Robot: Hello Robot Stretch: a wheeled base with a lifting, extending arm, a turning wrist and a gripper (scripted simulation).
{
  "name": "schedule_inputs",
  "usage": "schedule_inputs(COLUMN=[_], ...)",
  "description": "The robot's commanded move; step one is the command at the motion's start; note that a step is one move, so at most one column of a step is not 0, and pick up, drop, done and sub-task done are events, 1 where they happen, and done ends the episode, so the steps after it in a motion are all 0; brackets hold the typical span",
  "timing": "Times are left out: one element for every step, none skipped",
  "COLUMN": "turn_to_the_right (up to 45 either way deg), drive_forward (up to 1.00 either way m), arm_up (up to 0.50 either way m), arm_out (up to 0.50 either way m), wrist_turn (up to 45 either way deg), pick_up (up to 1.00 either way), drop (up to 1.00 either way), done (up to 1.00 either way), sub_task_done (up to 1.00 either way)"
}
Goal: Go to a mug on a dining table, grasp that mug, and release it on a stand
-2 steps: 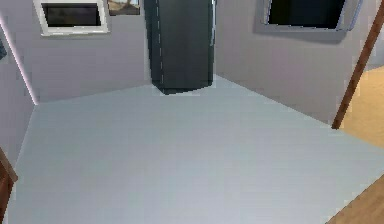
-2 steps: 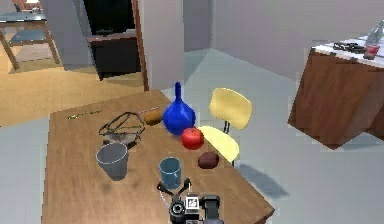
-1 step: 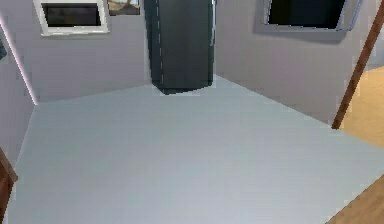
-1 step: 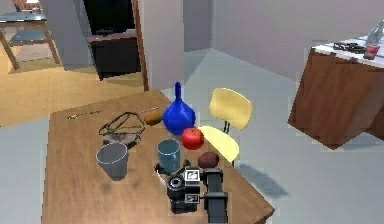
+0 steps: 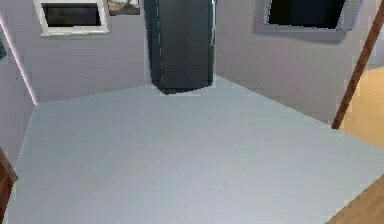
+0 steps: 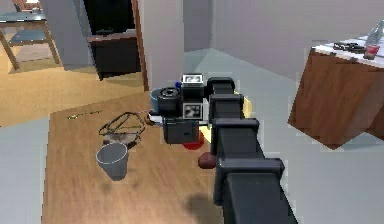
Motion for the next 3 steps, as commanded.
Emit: schedule_inputs(turn_to_the_right=[0.0, 0.0, 0.0], drive_forward=[0.00, 0.00, 0.00], arm_up=[0.00, 0.00, 0.00], arm_out=[0.00, 0.00, 0.00], wrist_turn=[-45.0, -45.0, -30.0], pick_up=[0.00, 0.00, 0.00], drop=[0.00, 0.00, 0.00], done=[0.00, 0.00, 0.00], sub_task_done=[0.00, 0.00, 0.00])
